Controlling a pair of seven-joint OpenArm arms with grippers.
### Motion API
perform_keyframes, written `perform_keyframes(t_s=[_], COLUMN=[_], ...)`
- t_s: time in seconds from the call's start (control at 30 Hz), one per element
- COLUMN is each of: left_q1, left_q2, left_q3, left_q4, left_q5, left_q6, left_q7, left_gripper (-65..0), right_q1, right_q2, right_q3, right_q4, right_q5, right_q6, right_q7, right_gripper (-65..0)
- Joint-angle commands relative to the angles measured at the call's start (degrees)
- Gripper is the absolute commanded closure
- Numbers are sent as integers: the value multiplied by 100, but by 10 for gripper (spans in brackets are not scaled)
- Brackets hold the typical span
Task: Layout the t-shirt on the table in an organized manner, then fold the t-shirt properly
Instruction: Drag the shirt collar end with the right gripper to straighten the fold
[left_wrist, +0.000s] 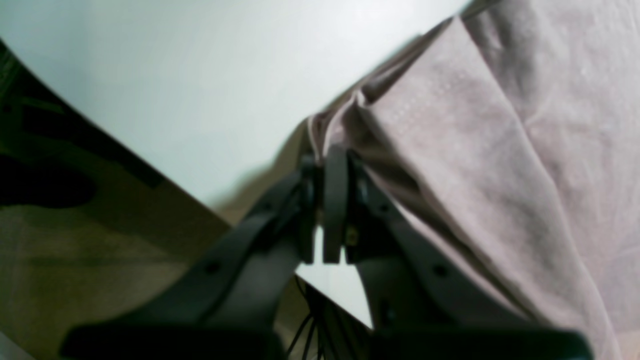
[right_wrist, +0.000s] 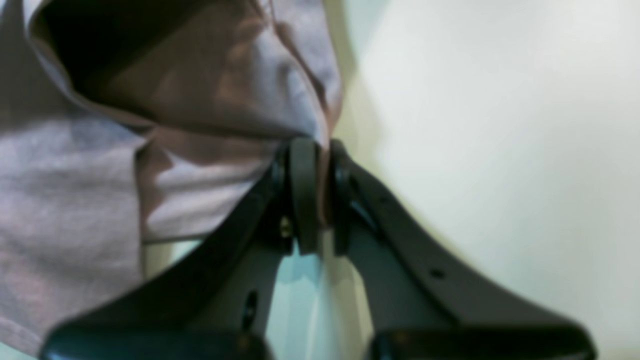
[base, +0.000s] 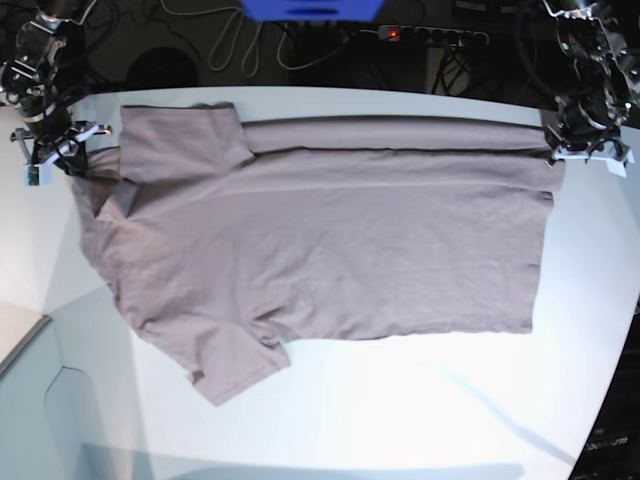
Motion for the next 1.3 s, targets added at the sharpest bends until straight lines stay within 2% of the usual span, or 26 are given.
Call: perform_keyframes(t_s=[0.0, 0.53, 0.63, 0.73, 0.9, 1.27], left_q1=[4, 100, 118, 188, 259, 390], left_q2=[-101, -145, -145, -145, -145, -145], left_q3=[-17, -17, -34, -52, -52, -61], left_q4=[55, 64, 64, 64, 64, 64], left_q5=[199, 146, 199, 208, 208, 208], left_q6=[108, 90, -384, -595, -639, -657], left_q7=[-46, -46, -37, -37, -37, -73], left_gripper=[0, 0, 0, 0, 0, 0], right_q1=[-114, -132, -219, -307, -395, -474], right_q2=[-4, -4, -22, -66, -198, -198], right_q3=[12, 12, 12, 12, 12, 12], right_q4=[-54, -54, -45, 69, 377, 394], right_q5=[-437, -437, -375, -138, -129, -129], right_q6=[36, 36, 36, 36, 36, 36], right_q7=[-593, -593, -585, -585, -585, -593], right_gripper=[0, 0, 0, 0, 0, 0])
